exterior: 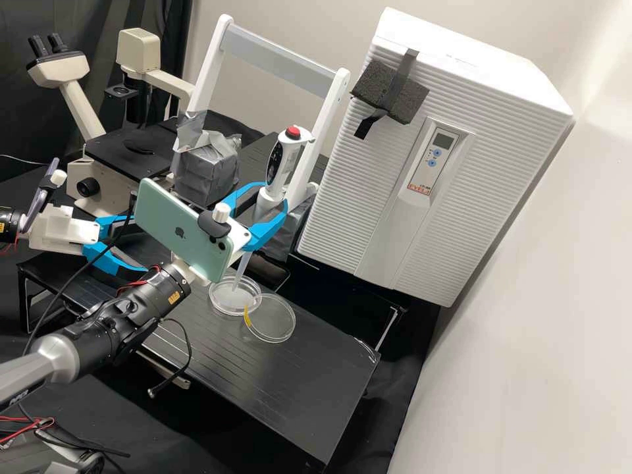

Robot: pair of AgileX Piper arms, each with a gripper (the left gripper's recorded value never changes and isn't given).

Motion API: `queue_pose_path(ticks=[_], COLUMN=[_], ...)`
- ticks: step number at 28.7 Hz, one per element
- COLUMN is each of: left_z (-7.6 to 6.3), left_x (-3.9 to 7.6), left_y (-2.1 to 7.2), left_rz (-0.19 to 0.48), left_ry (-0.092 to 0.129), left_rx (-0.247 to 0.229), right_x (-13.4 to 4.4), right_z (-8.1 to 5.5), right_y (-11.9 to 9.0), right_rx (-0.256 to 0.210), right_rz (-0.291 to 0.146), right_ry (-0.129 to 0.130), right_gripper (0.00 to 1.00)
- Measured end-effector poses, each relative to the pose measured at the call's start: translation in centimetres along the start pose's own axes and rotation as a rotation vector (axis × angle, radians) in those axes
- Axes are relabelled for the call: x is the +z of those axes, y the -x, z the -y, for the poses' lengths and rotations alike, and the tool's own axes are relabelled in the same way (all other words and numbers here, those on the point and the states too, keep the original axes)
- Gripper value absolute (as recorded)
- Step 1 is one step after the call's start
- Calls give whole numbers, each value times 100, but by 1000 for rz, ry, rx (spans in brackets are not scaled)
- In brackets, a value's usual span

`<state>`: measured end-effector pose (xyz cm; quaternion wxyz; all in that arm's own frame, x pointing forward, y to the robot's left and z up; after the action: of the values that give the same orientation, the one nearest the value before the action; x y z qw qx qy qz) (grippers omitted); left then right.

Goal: Use the pipette

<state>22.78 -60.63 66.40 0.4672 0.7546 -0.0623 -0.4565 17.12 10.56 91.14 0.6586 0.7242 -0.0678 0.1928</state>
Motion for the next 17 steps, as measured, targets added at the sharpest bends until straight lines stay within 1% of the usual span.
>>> queue_pose_path(ticks=[1,5,9,11,13,14,16,17], left_z=[0,-3,-41,-126,-235,-338,-482,-561], left_x=[0,-9,-76,-125,-159,-177,-195,-204], left_y=[0,2,21,46,60,70,88,101], left_rz=[0,-3,-24,-59,-85,-95,-103,-107], left_ry=[0,0,0,-20,-37,-46,-57,-64], left_rx=[0,1,13,36,65,100,147,172], right_x=[-10,-45,-78,-122,-184,-256,-340,-391], right_z=[-9,-25,-24,-17,-16,-20,-12,-7], right_y=[-3,-41,-122,-207,-294,-381,-469,-526], right_rx=[10,37,37,24,8,-9,-35,-51], right_rz=[-3,-15,-20,-34,-58,-86,-120,-138], right_ry=[-2,-34,-37,-34,-34,-32,-23,-23], right_gripper=[0,0,0,0,0,0,0,0])
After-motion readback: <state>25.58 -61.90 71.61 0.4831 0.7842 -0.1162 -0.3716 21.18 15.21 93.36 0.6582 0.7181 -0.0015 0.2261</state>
